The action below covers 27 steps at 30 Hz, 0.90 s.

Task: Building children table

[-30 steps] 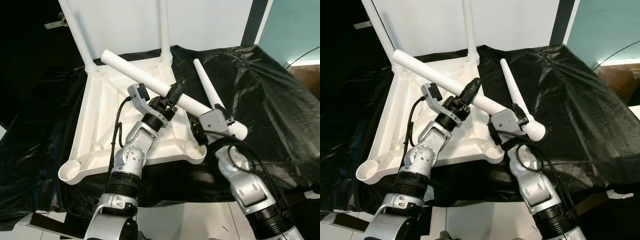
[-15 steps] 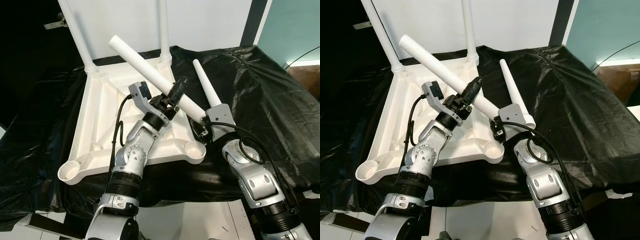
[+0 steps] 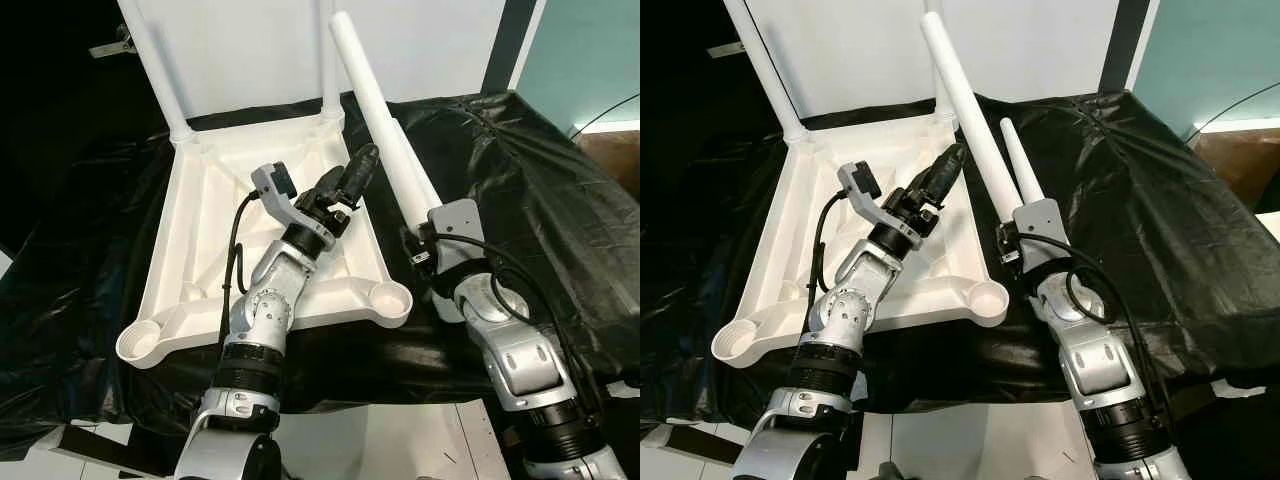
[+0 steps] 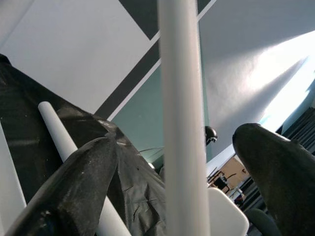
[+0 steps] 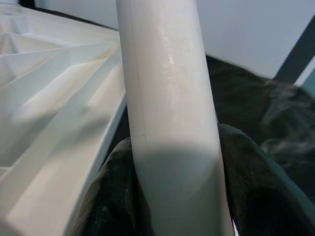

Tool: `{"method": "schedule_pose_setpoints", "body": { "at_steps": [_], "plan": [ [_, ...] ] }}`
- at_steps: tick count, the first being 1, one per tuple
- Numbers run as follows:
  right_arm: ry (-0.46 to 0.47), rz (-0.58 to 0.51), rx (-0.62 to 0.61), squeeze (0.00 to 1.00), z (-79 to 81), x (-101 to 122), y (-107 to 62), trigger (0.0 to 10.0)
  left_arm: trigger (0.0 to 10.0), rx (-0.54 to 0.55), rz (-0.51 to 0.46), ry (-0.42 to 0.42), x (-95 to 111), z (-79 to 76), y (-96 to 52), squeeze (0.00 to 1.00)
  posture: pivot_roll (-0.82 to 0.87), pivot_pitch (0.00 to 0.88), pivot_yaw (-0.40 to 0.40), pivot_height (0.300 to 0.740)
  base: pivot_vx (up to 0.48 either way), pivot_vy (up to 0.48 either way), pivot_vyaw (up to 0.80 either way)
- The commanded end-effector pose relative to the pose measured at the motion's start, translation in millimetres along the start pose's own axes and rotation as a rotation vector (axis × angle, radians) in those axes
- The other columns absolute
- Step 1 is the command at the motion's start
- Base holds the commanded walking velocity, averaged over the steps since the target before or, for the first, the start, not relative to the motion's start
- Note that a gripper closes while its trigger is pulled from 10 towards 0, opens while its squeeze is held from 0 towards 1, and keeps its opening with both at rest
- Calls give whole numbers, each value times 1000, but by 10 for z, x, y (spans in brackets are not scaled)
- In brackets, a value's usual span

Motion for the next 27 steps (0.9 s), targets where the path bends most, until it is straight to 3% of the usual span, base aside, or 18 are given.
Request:
{"method": "schedule_pose_setpoints", "body": {
  "at_steps": [1, 3, 5, 7, 8, 9, 10, 13, 16, 17, 19, 20, 21, 22, 23, 24, 25, 27],
  "plan": [
    [-78, -54, -22, 0, 29, 86, 10, 0, 10000, -8, 11, -2, -7, 6, 11, 1000, -143, 22, 66, 740, 0, 0, 0],
    [-78, -54, -22, 0, 29, 86, 10, 0, 10000, -8, 11, -2, -7, 6, 11, 1000, -143, 22, 66, 740, 0, 0, 0],
    [-191, -84, -30, 0, 105, 104, -3, 0, 10000, -6, 14, 2, -11, 8, 15, 1000, -141, 22, 68, 740, 0, 0, 0],
    [-414, -163, -17, 0, 261, 157, -32, 0, 10000, -5, 19, 8, -13, 9, 15, 1000, -138, 25, 68, 740, 0, 0, 0],
    [-414, -163, -17, 0, 261, 157, -32, 0, 10000, -5, 19, 8, -13, 9, 15, 1000, -138, 25, 68, 740, 0, 0, 0],
    [-561, -220, 5, 0, 338, 185, -46, 0, 10000, -2, 26, 10, -24, 11, 10, 1000, -137, 26, 70, 740, 0, 0, 0],
    [-561, -220, 5, 0, 338, 185, -46, 0, 10000, -2, 26, 10, -24, 11, 10, 1000, -137, 26, 70, 740, 0, 0, 0],
    [-806, -301, 69, 0, 446, 144, -81, 0, 10000, 3, 38, 12, -36, 16, 2, 1000, -135, 27, 72, 740, 0, 0, 0],
    [-831, -305, 78, 0, 453, 120, -88, 0, 10000, 3, 38, 12, -34, 17, 3, 1000, -135, 27, 72, 740, 0, 0, 0],
    [-851, -311, 82, 0, 456, 92, -95, 0, 10000, 4, 39, 11, -32, 18, 5, 824, -134, 27, 72, 740, 0, 0, 0],
    [-861, -314, 83, 0, 457, 77, -98, 0, 10000, 5, 39, 11, -30, 19, 7, 824, -134, 27, 72, 740, 0, 0, 0],
    [-872, -323, 80, 0, 461, 67, -103, 0, 10000, 6, 39, 10, -30, 20, 8, 392, -134, 27, 72, 740, 0, 0, 0],
    [-872, -323, 80, 0, 461, 67, -103, 0, 10000, 6, 39, 10, -30, 20, 8, 392, -134, 27, 72, 740, 0, 0, 0],
    [-881, -333, 72, 0, 463, 62, -111, 0, 10000, 3, 38, 7, -31, 18, 8, 0, -135, 28, 74, 740, 0, 0, 0],
    [-886, -340, 66, 0, 464, 61, -115, 0, 3020, 1, 37, 4, -31, 17, 7, 0, -135, 28, 74, 740, 0, 0, 0],
    [-886, -340, 66, 0, 464, 61, -115, 0, 3020, 1, 37, 4, -31, 17, 7, 0, -135, 28, 74, 740, 0, 0, 0],
    [-893, -342, 58, 0, 464, 52, -118, 0, 0, -9, 27, -6, -25, 9, 3, 0, -136, 28, 73, 740, 0, 0, 0],
    [-889, -336, 43, 0, 455, 42, -119, 0, 0, -18, 21, -8, -18, 4, -4, 0, -137, 27, 74, 740, 0, 0, 0]
  ]
}}
Point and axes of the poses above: a point about 5 cm out from each wrist's last joint towards the gripper, its own y axis pointing out of the wrist towards the gripper, its own x axis along the axis of the wrist's last joint, z = x × y, the point moved 1 cm from there along y, pointing out of the wrist towards the gripper, and after that the axes turned 3 degrees about y, right-handed, at the moved point
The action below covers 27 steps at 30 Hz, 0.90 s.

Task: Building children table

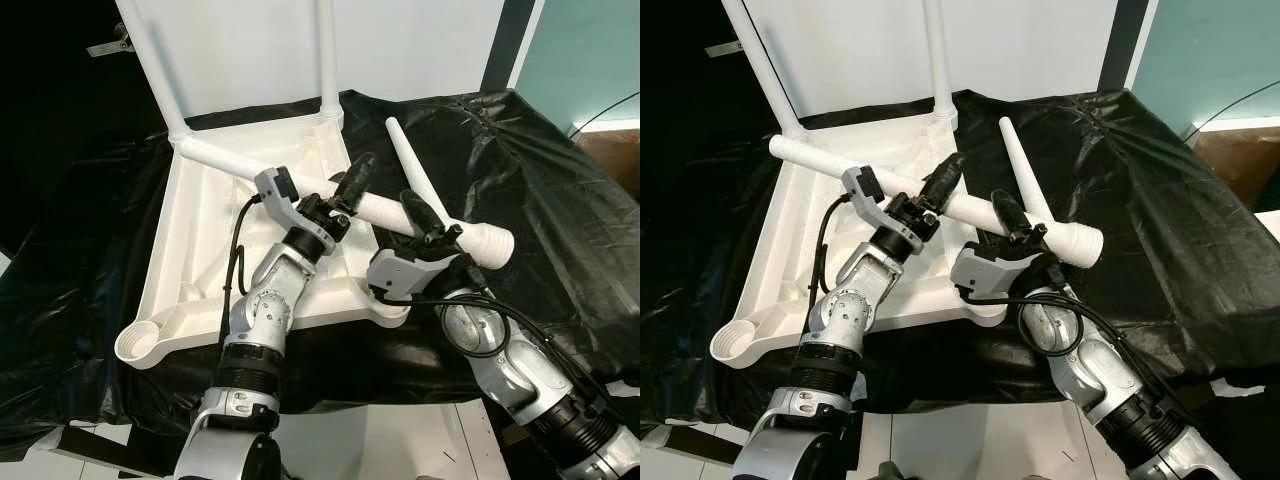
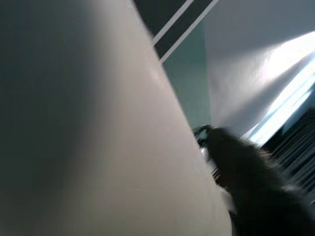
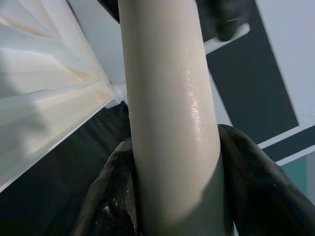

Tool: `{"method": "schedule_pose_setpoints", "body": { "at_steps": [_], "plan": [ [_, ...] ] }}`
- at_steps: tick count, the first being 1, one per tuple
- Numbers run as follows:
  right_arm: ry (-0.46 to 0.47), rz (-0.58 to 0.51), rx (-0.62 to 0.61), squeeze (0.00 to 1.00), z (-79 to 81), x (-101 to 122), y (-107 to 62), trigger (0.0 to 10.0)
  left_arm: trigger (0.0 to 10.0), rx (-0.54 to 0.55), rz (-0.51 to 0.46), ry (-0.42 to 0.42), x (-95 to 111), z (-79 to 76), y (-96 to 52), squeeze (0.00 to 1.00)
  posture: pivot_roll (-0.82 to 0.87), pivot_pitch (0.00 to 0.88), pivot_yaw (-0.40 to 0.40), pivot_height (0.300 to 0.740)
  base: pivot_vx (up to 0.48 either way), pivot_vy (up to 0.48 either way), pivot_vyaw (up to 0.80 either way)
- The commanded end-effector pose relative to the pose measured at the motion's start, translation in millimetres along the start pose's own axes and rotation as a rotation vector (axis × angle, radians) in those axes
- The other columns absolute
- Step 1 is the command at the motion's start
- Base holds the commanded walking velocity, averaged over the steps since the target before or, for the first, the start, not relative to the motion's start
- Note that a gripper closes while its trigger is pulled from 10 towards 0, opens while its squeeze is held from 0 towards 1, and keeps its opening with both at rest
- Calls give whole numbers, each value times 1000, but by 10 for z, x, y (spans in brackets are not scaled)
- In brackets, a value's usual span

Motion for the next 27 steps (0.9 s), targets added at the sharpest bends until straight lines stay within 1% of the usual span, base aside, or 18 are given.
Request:
{"method": "schedule_pose_setpoints", "body": {
  "at_steps": [1, 2, 4, 5, 8, 14, 15, 16, 18, 19, 20, 21, 22, 23, 24, 25, 26, 27],
  "plan": [
    [-15, -23, 53, 0, 123, 38, -50, 0, 0, -46, 4, -1, -4, -59, 26, 0, -137, 27, 74, 740, 0, 0, 0],
    [-5, -8, 37, 0, 117, 23, -51, 3176, 0, -51, -1, 0, 1, -61, 22, 0, -139, 27, 74, 740, 0, 0, 0],
    [-5, -8, 37, 0, 117, 23, -51, 3176, 0, -51, -1, 0, 1, -61, 22, 0, -139, 27, 74, 740, 0, 0, 0],
    [11, 2, 6, 0, 83, 20, -46, 10000, 0, -60, -5, 4, 3, -67, 21, 0, -143, 26, 75, 740, 0, 0, 0],
    [37, 19, -25, 0, 53, 9, -50, 10000, 0, -75, -3, 12, -7, -89, 24, 0, -144, 26, 75, 740, 0, 0, 0],
    [103, 56, -34, 0, 62, -33, -84, 10000, 0, -91, -2, 18, -14, -118, 25, 0, -145, 26, 75, 740, 0, 0, 0],
    [176, 84, -32, 1000, 68, -49, -95, 10000, 0, -93, -2, 19, -15, -123, 22, 0, -145, 26, 76, 740, 0, 0, 0],
    [278, 137, -41, 1000, 56, -82, -94, 10000, 0, -96, -1, 21, -17, -129, 19, 0, -145, 27, 75, 740, 0, 0, 0],
    [278, 137, -41, 1000, 56, -82, -94, 10000, 0, -96, -1, 21, -17, -129, 19, 0, -145, 27, 75, 740, 0, 0, 0],
    [348, 173, -47, 1000, 51, -105, -95, 10000, 0, -98, -1, 22, -18, -133, 18, 0, -145, 27, 75, 740, 0, 0, 0],
    [467, 225, -37, 0, 27, -138, -63, 10000, 0, -102, 1, 25, -22, -142, 14, 0, -147, 28, 74, 740, 0, 0, 0],
    [467, 225, -37, 0, 27, -138, -63, 10000, 0, -102, 1, 25, -22, -142, 14, 0, -147, 28, 74, 740, 0, 0, 0],
    [583, 271, -25, 0, 1, -173, -31, 10000, 0, -106, 3, 26, -26, -152, 12, 0, -147, 28, 74, 740, 0, 0, 0],
    [658, 293, -15, 0, -11, -188, -11, 10000, 0, -108, 3, 26, -28, -158, 11, 0, -147, 28, 73, 740, 0, 0, 0],
    [658, 293, -15, 0, -11, -188, -11, 10000, 0, -108, 3, 26, -28, -158, 11, 0, -147, 28, 73, 740, 0, 0, 0],
    [741, 319, -11, 0, -34, -217, 8, 10000, 0, -111, 4, 26, -31, -168, 11, 0, -146, 28, 72, 740, 0, 0, 0],
    [741, 319, -11, 0, -34, -217, 8, 10000, 0, -111, 4, 26, -31, -168, 11, 0, -146, 28, 72, 740, 0, 0, 0],
    [817, 343, 0, 0, -49, -248, 24, 10000, 0, -113, 3, 25, -32, -175, 12, 0, -146, 28, 71, 740, 0, 0, 0]
  ]
}}
Point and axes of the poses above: a point about 5 cm out from each wrist's last joint towards the gripper, its own y axis pointing out of the wrist towards the gripper, its own x axis along the axis of the wrist's last joint, z = x × y, the point moved 1 cm from there along y, pointing out of the wrist towards the gripper, and after that the axes turned 3 degrees about y, right-handed, at the moved point
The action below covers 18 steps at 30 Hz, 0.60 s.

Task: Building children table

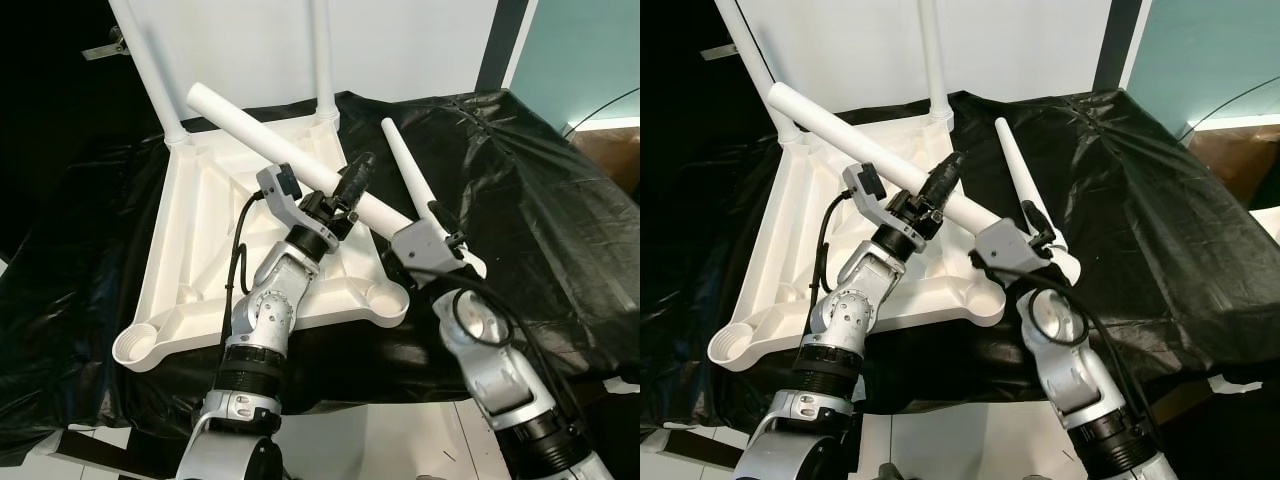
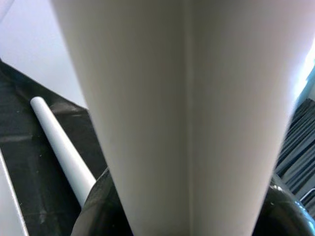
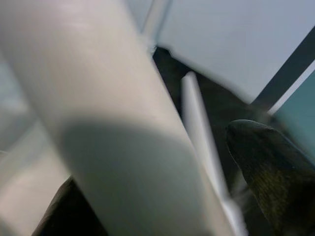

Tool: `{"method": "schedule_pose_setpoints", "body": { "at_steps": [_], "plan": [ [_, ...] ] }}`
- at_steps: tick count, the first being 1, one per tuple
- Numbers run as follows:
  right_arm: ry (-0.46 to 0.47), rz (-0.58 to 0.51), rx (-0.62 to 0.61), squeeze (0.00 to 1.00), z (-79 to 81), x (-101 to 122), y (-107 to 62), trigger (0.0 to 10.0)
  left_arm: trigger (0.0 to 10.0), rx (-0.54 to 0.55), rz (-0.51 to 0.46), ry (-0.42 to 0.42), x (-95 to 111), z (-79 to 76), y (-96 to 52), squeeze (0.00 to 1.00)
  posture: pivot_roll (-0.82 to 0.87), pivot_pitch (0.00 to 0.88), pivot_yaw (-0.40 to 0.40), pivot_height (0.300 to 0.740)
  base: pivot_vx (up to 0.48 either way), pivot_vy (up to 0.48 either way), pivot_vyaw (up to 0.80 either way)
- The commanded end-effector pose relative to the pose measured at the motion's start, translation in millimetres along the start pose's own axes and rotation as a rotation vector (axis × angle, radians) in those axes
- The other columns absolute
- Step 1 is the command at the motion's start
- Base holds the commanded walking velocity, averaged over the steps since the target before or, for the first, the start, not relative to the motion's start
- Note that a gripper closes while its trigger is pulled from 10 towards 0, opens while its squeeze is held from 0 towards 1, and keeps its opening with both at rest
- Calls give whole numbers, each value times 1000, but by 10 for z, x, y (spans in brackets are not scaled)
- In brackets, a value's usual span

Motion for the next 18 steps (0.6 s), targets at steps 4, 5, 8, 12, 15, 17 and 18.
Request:
{"method": "schedule_pose_setpoints", "body": {
  "at_steps": [4, 5, 8, 12, 15, 17, 18],
  "plan": [
    [221, 96, 119, 0, -35, -38, 50, 10000, 0, -76, -9, -1, -5, -85, -7, 0, -146, 30, 68, 740, 0, 0, 0],
    [221, 96, 119, 0, -35, -38, 50, 10000, 0, -76, -9, -1, -5, -85, -7, 0, -146, 30, 68, 740, 0, 0, 0],
    [260, 109, 212, 0, 34, -71, 34, 0, 0, -77, -10, -4, -10, -98, -14, 0, -141, 32, 66, 740, 0, 0, 0],
    [274, 111, 233, 0, 57, -78, 25, 0, 0, -74, -12, -6, -11, -103, -17, 0, -138, 33, 64, 740, 0, 0, 0],
    [299, 110, 235, 0, 83, -73, 12, 0, 0, -65, -14, -8, -8, -99, -24, 0, -132, 35, 63, 740, 0, 0, 0],
    [316, 111, 229, 0, 89, -61, 5, 0, 0, -57, -11, -5, -8, -88, -29, 0, -132, 35, 65, 740, 0, 0, 0],
    [316, 111, 229, 0, 89, -61, 5, 0, 0, -57, -11, -5, -8, -88, -29, 0, -132, 35, 65, 740, 0, 0, 0]
  ]
}}
Point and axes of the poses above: a point about 5 cm out from each wrist's last joint towards the gripper, its own y axis pointing out of the wrist towards the gripper, its own x axis along the axis of the wrist's last joint, z = x × y, the point moved 1 cm from there along y, pointing out of the wrist towards the gripper, and after that the axes turned 3 degrees about y, right-handed, at the moved point
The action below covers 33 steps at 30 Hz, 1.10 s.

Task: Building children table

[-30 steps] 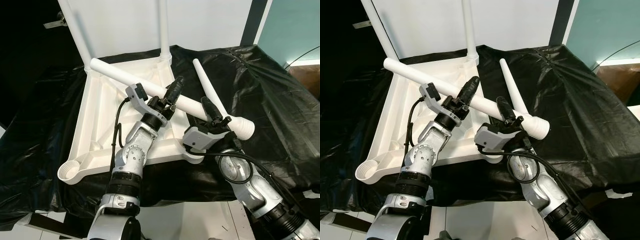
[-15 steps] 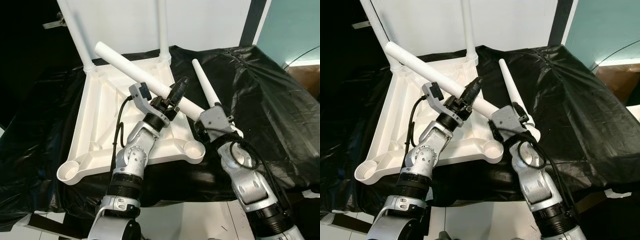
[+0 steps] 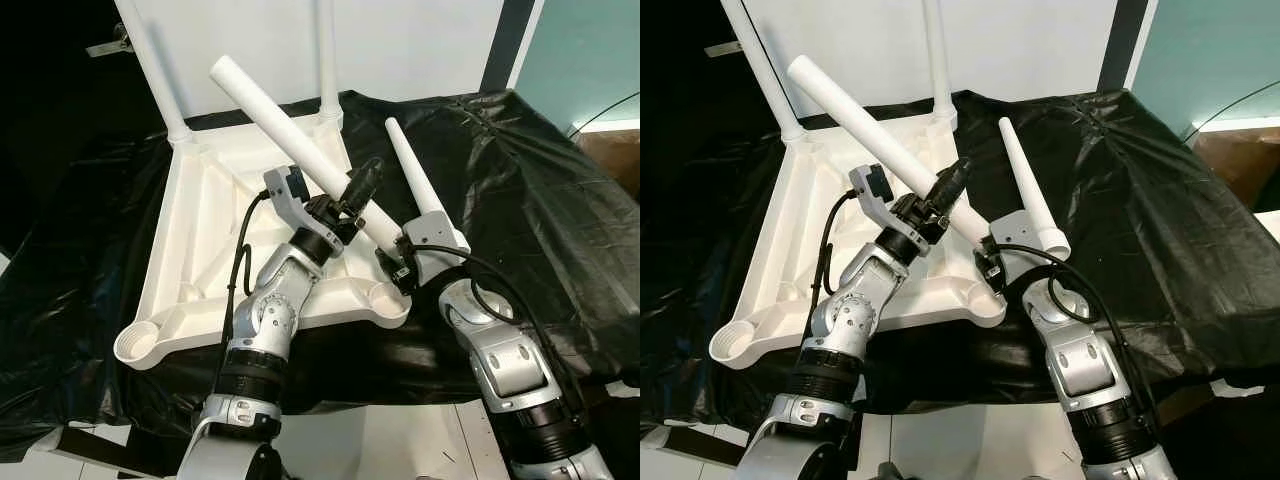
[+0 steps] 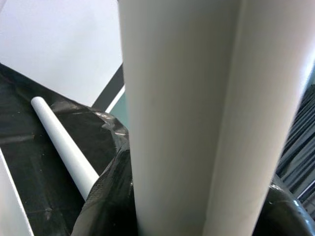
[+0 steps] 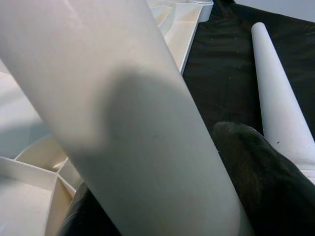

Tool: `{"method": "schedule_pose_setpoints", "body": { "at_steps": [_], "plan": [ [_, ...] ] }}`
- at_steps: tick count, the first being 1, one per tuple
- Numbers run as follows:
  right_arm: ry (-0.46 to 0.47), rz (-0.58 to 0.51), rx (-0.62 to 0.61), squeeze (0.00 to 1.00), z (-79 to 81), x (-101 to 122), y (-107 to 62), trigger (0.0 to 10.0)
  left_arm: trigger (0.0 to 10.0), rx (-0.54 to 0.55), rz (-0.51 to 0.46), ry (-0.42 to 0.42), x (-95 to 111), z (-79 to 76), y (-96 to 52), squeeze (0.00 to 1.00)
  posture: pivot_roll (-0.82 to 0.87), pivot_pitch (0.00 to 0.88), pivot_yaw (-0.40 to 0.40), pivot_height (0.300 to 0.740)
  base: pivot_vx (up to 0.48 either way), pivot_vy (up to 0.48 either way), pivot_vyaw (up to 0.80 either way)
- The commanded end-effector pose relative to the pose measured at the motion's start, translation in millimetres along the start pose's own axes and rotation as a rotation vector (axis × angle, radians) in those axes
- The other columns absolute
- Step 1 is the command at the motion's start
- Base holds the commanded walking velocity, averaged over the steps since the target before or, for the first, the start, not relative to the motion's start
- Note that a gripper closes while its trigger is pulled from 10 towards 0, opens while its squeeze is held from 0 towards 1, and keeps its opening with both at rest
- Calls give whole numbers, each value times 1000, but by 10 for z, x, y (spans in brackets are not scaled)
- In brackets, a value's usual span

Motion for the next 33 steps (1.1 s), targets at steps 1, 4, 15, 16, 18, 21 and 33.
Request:
{"method": "schedule_pose_setpoints", "body": {
  "at_steps": [1, 4, 15, 16, 18, 21, 33],
  "plan": [
    [98, -7, -2, 0, -5, -3, -9, 0, 0, -37, -29, -45, 8, -34, -24, 0, -133, 34, 67, 740, 0, 0, 0],
    [99, -6, -16, 0, -28, 14, -15, 0, 9961, -25, -21, -37, 1, -20, -16, 0, -135, 33, 69, 740, 0, 0, 0],
    [-298, -83, -172, 0, -15, 106, -40, 0, 10000, 22, -4, -22, -9, 37, 8, 1000, -139, 32, 75, 740, 0, 0, 0],
    [-333, -96, -187, 0, 12, 107, -45, 0, 10000, 22, -5, -19, -5, 40, 8, 1000, -137, 32, 76, 740, 0, 0, 0],
    [-357, -108, -201, 0, 33, 112, -51, 0, 10000, 24, -7, -18, 0, 44, 9, 1000, -137, 32, 76, 740, 0, 0, 0],
    [-434, -139, -238, 0, 56, 128, -63, 0, 10000, 35, -2, 0, 4, 59, 12, 1000, -134, 30, 77, 740, 0, 0, 0],
    [-968, -314, -328, 0, 86, 80, -114, 0, 10000, 48, 8, 11, 1, 73, 29, 0, -132, 28, 78, 740, 0, 0, 0]
  ]
}}
Point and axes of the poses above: a point about 5 cm out from each wrist's last joint towards the gripper, its own y axis pointing out of the wrist towards the gripper, its own x axis along the axis of the wrist's last joint, z = x × y, the point moved 1 cm from there along y, pointing out of the wrist towards the gripper, and after that the axes turned 3 degrees about y, right-handed, at the moved point
